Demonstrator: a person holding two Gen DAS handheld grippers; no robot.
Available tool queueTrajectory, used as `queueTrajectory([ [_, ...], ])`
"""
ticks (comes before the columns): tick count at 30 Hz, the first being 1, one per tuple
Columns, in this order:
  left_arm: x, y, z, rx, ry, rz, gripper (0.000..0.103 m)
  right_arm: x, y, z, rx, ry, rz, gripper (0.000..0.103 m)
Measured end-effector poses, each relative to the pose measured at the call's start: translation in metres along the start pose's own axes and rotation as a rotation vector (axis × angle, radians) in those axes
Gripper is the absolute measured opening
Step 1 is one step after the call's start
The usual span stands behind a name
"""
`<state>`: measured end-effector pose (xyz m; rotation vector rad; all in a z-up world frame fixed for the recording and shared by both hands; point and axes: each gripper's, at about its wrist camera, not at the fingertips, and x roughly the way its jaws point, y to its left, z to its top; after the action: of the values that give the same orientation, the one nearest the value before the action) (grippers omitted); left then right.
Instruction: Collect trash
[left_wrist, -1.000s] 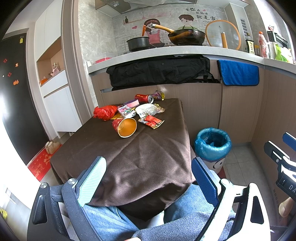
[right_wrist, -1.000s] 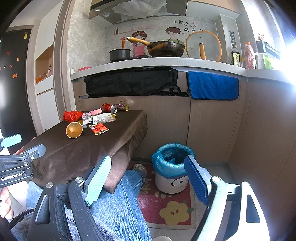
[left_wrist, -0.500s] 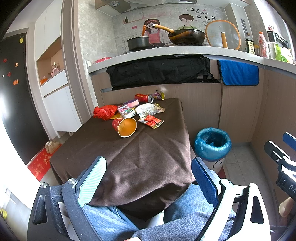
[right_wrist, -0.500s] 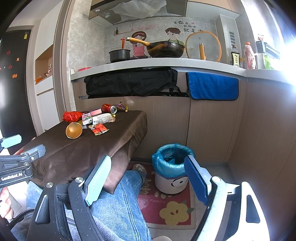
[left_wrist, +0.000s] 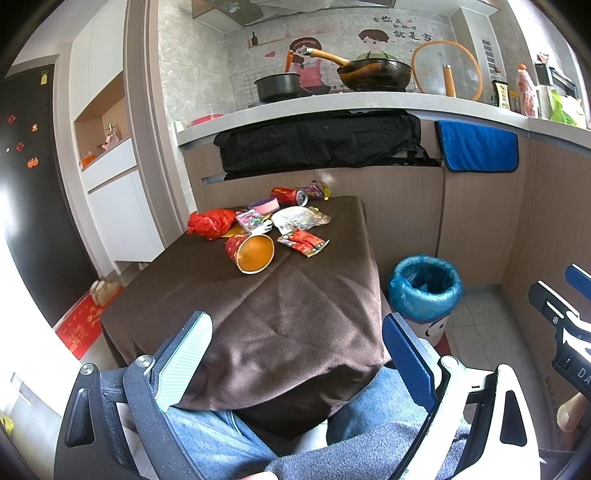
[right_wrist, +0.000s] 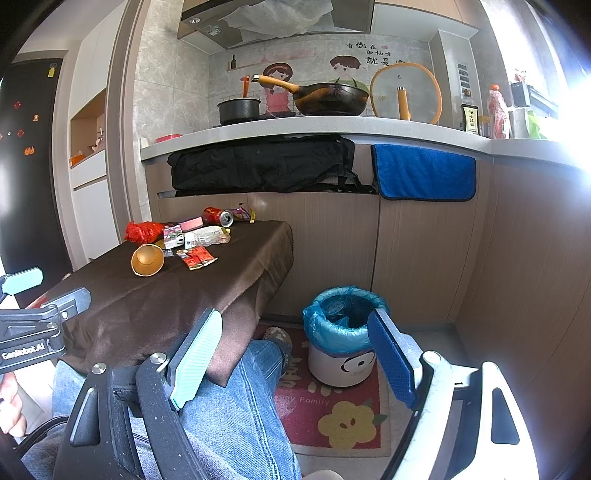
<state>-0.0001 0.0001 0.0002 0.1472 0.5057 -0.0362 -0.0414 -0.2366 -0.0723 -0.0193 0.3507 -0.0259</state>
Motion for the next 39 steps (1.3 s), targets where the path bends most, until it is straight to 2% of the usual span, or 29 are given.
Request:
queueTrajectory([
  [24, -0.001, 0.004, 0.000, -0.007, -0.011, 0.002, 0.093, -0.001, -0.003, 0.001, 0.002, -0.005, -0.007, 0.079],
  [29, 0.001, 0.007, 0.011, -0.017, 0.005, -0.032, 0.093, -0.005, -0.014, 0.019, 0.011, -0.021, -0.018, 0.079],
  [32, 0.023, 0.015, 0.027, -0.041, 0.019, -0.071, 0.093, 0.000, -0.020, 0.030, 0.022, -0.051, -0.005, 0.081],
  [34, 0.042, 0.025, 0.041, -0.055, 0.001, -0.070, 0.093, 0.014, -0.023, 0.046, 0.011, -0.059, -0.003, 0.082],
  [36, 0.075, 0.041, 0.060, -0.093, -0.006, -0.051, 0.093, 0.032, -0.026, 0.059, 0.011, -0.054, 0.000, 0.082],
  [39, 0.127, 0.066, 0.084, -0.157, 0.017, -0.072, 0.093, 0.067, -0.027, 0.082, 0.008, -0.043, 0.005, 0.082],
])
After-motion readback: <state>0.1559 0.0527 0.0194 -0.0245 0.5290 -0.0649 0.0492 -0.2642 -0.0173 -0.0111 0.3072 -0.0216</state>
